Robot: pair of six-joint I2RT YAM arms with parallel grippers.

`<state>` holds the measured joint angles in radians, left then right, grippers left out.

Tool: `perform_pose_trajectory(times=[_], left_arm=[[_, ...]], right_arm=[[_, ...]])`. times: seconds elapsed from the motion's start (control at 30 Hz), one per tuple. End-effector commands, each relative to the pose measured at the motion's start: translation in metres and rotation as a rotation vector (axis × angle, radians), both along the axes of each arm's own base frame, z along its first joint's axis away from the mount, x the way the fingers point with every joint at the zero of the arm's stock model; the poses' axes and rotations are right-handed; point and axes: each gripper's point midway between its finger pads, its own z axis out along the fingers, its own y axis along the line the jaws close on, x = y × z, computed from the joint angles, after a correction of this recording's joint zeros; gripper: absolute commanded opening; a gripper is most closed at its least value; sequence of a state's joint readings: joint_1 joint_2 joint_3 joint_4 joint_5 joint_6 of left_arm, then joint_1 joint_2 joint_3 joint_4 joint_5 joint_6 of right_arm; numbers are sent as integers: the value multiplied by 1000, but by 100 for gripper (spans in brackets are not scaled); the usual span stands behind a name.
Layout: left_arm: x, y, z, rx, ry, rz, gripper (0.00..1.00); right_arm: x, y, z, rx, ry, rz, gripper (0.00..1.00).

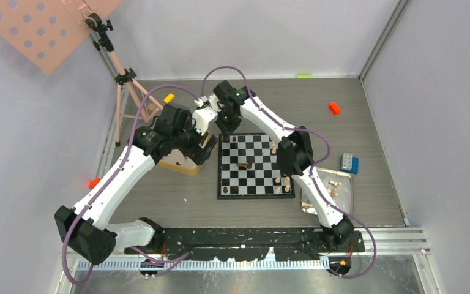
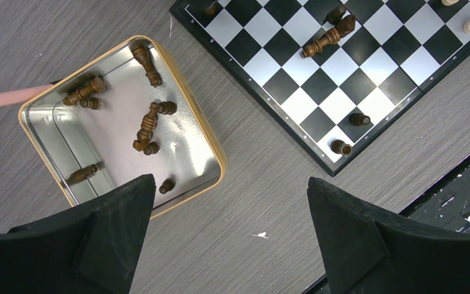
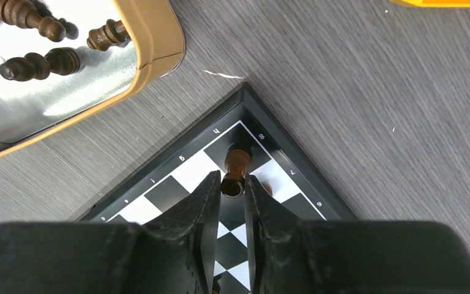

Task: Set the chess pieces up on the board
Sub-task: Place the chess piece on the chessboard, then pick up the chess piece from the chessboard.

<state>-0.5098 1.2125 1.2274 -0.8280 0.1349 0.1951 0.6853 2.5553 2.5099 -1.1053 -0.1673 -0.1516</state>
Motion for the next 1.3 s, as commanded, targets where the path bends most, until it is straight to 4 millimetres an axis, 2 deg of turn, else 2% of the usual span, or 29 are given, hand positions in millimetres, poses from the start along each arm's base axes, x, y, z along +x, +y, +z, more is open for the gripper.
perform_pose_trajectory(times=[0.0, 0.07, 0.23, 0.27, 0.3, 0.33, 0.37, 0.4, 0.43, 0.47, 0.5, 0.53, 0.57, 0.6, 0.63, 0.67, 0.8, 0.9, 0.93, 0.97, 1.0, 1.03, 1.07, 1.1, 1.13, 1.17, 1.2, 1.23, 1.27], left_arm=[[2, -2, 21, -36, -57, -12, 99], [2, -2, 22, -35, -59, -11, 99], [2, -2, 22, -37, -61, -11, 99], [2, -2, 22, -37, -61, -11, 99], [2, -2, 22, -38, -63, -11, 99], [2, -1, 22, -38, -64, -10, 99], [2, -1, 22, -38, -65, -11, 99], [2, -1, 22, -37, -66, -12, 99], [2, -1, 22, -37, -69, -14, 99], [1, -1, 21, -36, -68, -17, 99], [0, -2, 20, -35, -65, -28, 99], [-2, -4, 17, -37, -55, -50, 99], [-5, -7, 13, -41, -39, -71, 99], [-8, -10, 9, -41, -22, -95, 99], [-11, -14, 3, -43, -4, -123, 99], [-15, -18, -2, -39, 11, -152, 99], [-27, -37, -23, -40, 61, -259, 96], [-33, -56, -34, -58, 79, -324, 94], [-33, -62, -36, -61, 80, -343, 93], [-32, -68, -38, -64, 78, -358, 92], [-30, -74, -41, -63, 75, -368, 92], [-27, -81, -43, -66, 71, -376, 91], [-25, -88, -45, -66, 70, -384, 91], [-22, -96, -46, -67, 63, -397, 90], [-19, -103, -49, -65, 63, -402, 89], [-15, -111, -51, -63, 64, -411, 88], [-13, -118, -56, -56, 68, -425, 86], [-9, -125, -60, -48, 70, -441, 84], [-6, -131, -65, -40, 70, -456, 82]], right_arm=[[7, 9, 17, 30, -53, 7, 34], [8, 8, 25, 33, -69, 3, 45], [9, 7, 67, 81, -129, -7, 68], [8, 6, 82, 100, -149, -8, 70], [6, 5, 86, 101, -153, -9, 73], [4, 2, 102, 119, -175, -11, 73], [2, 0, 102, 117, -173, -8, 75], [-1, -4, 119, 135, -197, -8, 75], [-5, -8, 117, 125, -190, -4, 76], [-8, -13, 131, 134, -211, -6, 76], [-12, -19, 126, 117, -196, -4, 76], [-14, -25, 137, 120, -216, -11, 76], [-19, -32, 130, 96, -199, -8, 76], [-20, -41, 141, 97, -219, -16, 76], [-24, -51, 132, 70, -200, -19, 76], [-26, -58, 141, 74, -218, -27, 75], [-33, -93, 142, 73, -211, -75, 73], [-39, -130, 139, 75, -188, -135, 72], [-39, -134, 140, 92, -186, -144, 71], [-43, -150, 138, 98, -175, -171, 71], [-47, -158, 130, 95, -157, -183, 71], [-47, -170, 137, 117, -167, -205, 70], [-52, -177, 127, 113, -147, -211, 70], [-54, -187, 135, 133, -161, -228, 70], [-58, -193, 125, 126, -149, -230, 69], [-61, -202, 131, 141, -164, -244, 69], [-63, -211, 122, 136, -157, -255, 68], [-65, -213, 130, 162, -187, -254, 67], [-71, -221, 127, 166, -188, -267, 67]])
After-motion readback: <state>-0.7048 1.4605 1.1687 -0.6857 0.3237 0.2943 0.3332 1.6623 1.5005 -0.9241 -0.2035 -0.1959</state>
